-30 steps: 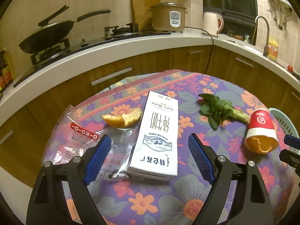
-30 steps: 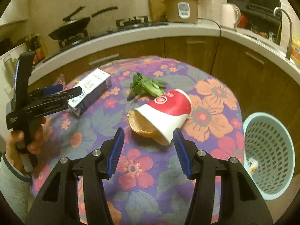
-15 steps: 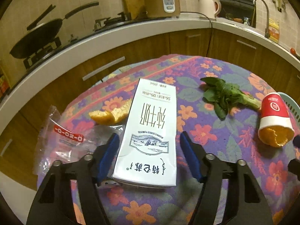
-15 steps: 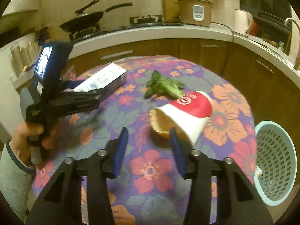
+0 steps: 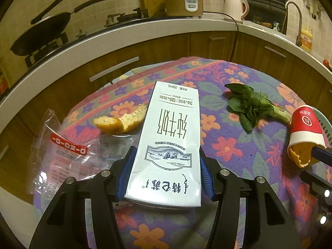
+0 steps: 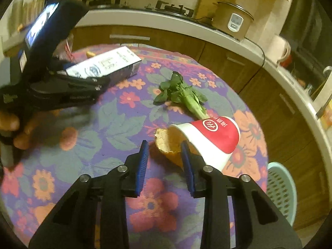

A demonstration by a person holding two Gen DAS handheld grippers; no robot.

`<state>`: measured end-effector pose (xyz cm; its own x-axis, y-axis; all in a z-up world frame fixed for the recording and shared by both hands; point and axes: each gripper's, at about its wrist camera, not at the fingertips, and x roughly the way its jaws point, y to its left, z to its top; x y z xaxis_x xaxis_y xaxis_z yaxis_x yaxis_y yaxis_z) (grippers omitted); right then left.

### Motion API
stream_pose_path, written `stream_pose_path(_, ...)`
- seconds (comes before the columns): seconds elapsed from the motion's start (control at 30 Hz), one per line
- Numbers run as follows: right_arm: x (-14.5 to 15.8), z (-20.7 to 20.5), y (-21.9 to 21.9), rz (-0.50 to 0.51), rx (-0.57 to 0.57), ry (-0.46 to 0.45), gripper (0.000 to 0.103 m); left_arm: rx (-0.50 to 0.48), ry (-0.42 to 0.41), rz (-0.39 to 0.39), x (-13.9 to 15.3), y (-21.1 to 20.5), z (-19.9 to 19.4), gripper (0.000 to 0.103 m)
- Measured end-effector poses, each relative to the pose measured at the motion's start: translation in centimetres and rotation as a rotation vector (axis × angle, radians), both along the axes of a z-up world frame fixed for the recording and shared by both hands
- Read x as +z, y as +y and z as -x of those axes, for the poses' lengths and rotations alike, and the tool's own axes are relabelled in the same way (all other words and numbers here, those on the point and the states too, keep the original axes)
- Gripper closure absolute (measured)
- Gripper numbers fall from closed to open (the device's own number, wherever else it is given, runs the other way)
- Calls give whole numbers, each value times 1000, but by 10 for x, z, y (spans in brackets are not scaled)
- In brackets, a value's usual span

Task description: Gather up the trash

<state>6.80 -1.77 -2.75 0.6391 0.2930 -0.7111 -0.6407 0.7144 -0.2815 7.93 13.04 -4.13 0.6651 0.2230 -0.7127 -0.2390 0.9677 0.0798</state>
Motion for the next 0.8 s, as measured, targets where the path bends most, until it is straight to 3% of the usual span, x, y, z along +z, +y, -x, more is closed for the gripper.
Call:
stream_pose_path(0.13,-4,4,0,37,-2,-54,89,-4,-3,14,0,0,-1,50)
stream_pose_path(0.17,-4,5,-3,33,8,-78,95,-5,-4,23,0,1,-1,50)
stream_pose_path(0.3,0,-2,-20,-36,5,-57,103,-10,-23,49,2,3,1,51)
stream_pose_path(0.43,23,-4,-50,-245,46,21,103,-11,-64,83,12,4,9,51)
stream_pose_path(0.57,42,8,-67,-348,103,56,103,-22,-108,103,27,-1,18,51)
stream_pose_path(0.63,43,10,-68,-348,104,76,103,-30,-120,105,32,-6,21,51)
stream_pose_path(0.8,15,-7,-69,-364,16,271,103,-37,-126,101,32,-15,23,51)
